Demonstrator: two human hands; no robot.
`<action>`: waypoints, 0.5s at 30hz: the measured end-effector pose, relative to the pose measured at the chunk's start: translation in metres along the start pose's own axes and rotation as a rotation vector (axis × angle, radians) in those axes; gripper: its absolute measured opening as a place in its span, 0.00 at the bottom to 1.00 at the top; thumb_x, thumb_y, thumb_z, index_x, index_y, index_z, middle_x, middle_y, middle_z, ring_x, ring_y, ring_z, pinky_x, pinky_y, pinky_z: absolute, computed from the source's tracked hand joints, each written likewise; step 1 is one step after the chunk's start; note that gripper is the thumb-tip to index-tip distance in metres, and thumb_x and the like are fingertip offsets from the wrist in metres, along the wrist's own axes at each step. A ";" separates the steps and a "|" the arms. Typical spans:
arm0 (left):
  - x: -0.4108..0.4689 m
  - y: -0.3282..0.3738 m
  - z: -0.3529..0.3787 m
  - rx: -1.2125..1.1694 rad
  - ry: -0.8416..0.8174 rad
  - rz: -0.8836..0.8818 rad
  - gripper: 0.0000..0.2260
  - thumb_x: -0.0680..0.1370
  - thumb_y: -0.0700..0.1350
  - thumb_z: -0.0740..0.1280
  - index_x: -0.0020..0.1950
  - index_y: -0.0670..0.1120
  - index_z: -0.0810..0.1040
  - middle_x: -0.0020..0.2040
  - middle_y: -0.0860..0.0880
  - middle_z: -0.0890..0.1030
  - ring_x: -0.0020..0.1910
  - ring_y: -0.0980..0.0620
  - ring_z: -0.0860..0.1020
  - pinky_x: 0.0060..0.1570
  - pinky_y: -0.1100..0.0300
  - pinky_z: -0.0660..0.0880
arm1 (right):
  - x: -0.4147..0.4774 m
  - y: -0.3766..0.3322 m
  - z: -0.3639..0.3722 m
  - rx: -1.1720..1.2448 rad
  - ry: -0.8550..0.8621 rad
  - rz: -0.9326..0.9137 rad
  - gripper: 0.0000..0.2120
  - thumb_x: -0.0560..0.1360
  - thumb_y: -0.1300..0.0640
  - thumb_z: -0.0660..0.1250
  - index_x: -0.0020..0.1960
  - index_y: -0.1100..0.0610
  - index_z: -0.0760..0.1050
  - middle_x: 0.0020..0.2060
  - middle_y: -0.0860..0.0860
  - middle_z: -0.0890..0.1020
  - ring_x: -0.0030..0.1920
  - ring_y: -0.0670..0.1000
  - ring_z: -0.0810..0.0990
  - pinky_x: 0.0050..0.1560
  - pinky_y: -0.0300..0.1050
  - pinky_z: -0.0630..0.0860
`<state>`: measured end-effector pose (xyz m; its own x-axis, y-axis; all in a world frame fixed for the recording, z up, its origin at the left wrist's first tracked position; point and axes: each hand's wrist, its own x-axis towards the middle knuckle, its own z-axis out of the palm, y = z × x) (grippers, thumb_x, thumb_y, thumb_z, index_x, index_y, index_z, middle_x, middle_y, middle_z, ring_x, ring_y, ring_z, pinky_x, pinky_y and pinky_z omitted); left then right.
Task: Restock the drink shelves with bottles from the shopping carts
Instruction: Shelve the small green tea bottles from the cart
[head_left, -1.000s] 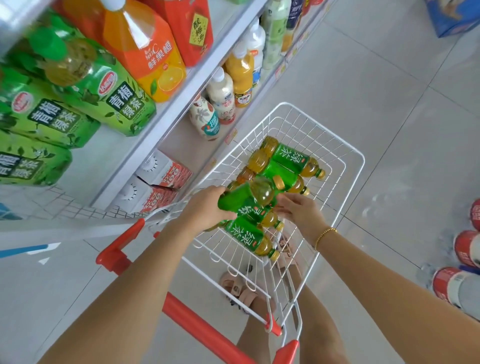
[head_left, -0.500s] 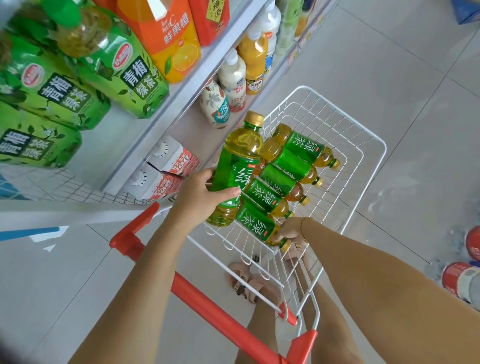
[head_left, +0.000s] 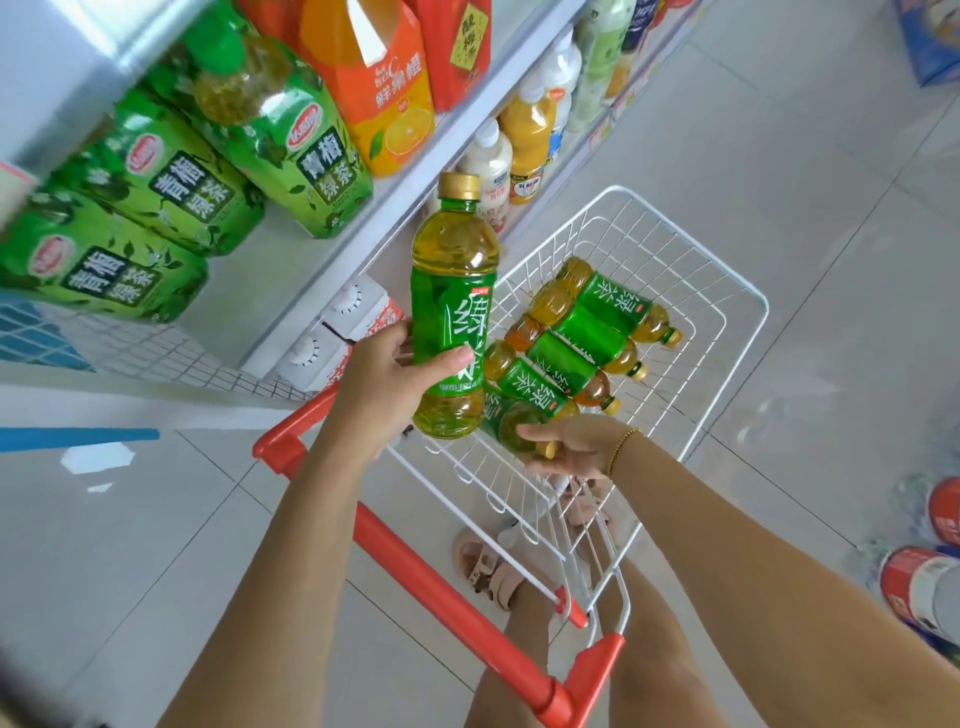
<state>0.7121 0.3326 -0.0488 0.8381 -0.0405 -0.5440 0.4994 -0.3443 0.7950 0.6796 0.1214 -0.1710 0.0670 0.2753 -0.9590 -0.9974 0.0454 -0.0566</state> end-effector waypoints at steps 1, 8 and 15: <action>-0.003 0.004 -0.003 -0.003 0.017 -0.002 0.18 0.64 0.57 0.75 0.51 0.54 0.81 0.47 0.54 0.85 0.49 0.54 0.83 0.56 0.46 0.77 | -0.004 -0.001 0.002 -0.028 0.093 -0.086 0.24 0.71 0.61 0.71 0.63 0.66 0.68 0.50 0.59 0.78 0.41 0.53 0.80 0.36 0.42 0.82; -0.030 0.036 -0.013 -0.017 0.148 -0.005 0.13 0.68 0.52 0.75 0.50 0.51 0.80 0.44 0.55 0.84 0.46 0.55 0.82 0.51 0.55 0.78 | -0.040 -0.030 0.031 -0.653 0.738 -0.575 0.13 0.70 0.52 0.73 0.44 0.58 0.72 0.39 0.51 0.78 0.41 0.52 0.78 0.42 0.44 0.76; -0.076 0.074 -0.030 -0.070 0.275 0.096 0.11 0.65 0.50 0.75 0.46 0.55 0.81 0.43 0.56 0.85 0.44 0.57 0.82 0.46 0.60 0.78 | -0.130 -0.052 0.051 -1.069 0.711 -0.840 0.15 0.72 0.52 0.71 0.55 0.58 0.76 0.42 0.55 0.81 0.41 0.52 0.78 0.38 0.40 0.73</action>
<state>0.6914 0.3385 0.0594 0.9056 0.1889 -0.3797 0.4206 -0.2851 0.8613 0.7239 0.1322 -0.0296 0.8874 0.0079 -0.4610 -0.2531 -0.8274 -0.5013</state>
